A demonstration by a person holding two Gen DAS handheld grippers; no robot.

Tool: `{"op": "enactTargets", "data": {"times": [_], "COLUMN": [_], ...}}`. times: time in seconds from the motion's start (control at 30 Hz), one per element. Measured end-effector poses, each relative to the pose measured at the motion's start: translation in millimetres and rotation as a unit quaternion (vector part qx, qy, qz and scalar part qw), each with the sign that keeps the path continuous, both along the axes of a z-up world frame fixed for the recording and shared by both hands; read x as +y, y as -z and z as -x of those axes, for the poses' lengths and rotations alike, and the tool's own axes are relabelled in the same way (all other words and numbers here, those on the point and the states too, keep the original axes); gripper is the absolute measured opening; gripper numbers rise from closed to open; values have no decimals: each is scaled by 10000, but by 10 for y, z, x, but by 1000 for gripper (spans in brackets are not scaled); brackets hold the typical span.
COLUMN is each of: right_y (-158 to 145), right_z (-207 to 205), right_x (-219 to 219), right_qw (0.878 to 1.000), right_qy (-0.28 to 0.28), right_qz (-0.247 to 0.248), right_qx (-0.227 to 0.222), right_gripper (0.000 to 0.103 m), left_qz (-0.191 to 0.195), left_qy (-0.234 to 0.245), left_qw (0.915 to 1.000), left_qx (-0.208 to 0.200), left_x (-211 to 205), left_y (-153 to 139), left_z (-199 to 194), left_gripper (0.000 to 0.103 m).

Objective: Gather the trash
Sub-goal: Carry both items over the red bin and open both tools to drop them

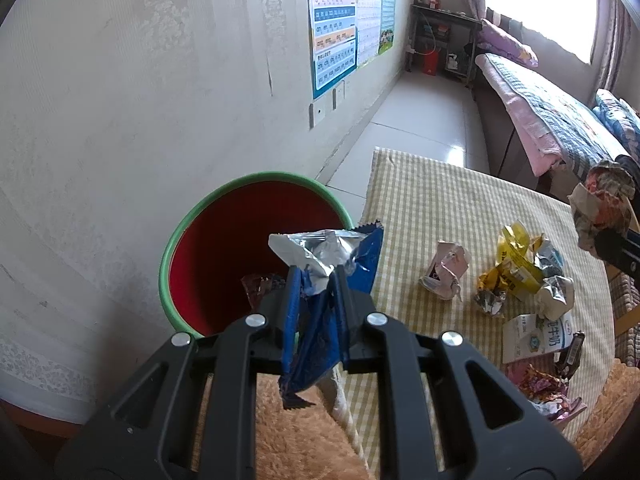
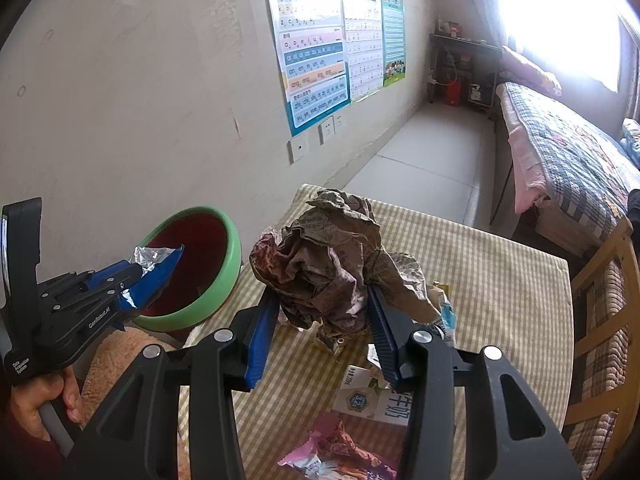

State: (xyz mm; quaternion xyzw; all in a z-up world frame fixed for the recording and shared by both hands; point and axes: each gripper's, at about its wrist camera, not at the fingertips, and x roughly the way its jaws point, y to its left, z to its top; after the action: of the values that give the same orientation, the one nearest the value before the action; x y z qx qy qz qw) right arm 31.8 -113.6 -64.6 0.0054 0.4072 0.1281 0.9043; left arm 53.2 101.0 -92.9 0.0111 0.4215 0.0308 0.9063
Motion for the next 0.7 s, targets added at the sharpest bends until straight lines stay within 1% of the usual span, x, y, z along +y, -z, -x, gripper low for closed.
{"op": "enactTargets", "data": {"times": [0.13, 0.33, 0.43, 0.6, 0.7], "right_y": [35, 116, 161, 217, 254], "right_z": [-36, -126, -199, -419, -555], "right_x": [49, 251, 398, 739, 967], "right_qw": [9999, 9991, 9980, 9948, 9922], "right_qy": [-100, -324, -478, -808, -1034], "right_qz": [-84, -147, -224, -339, -346], "right_qx": [79, 246, 349, 519, 604], "right_gripper": [44, 44, 44, 44, 44], "left_qz": [25, 64, 161, 112, 197], "left_qy": [-86, -282, -427, -619, -724], "left_qw": [10000, 9996, 9989, 9978, 9969], "left_qx": [-22, 23, 101, 203, 235], "left_x": [67, 303, 486, 754, 894], "left_y": [-1, 17, 61, 163, 205], "left_z": [3, 5, -29, -138, -215], "left_gripper": [15, 15, 15, 15, 15]}}
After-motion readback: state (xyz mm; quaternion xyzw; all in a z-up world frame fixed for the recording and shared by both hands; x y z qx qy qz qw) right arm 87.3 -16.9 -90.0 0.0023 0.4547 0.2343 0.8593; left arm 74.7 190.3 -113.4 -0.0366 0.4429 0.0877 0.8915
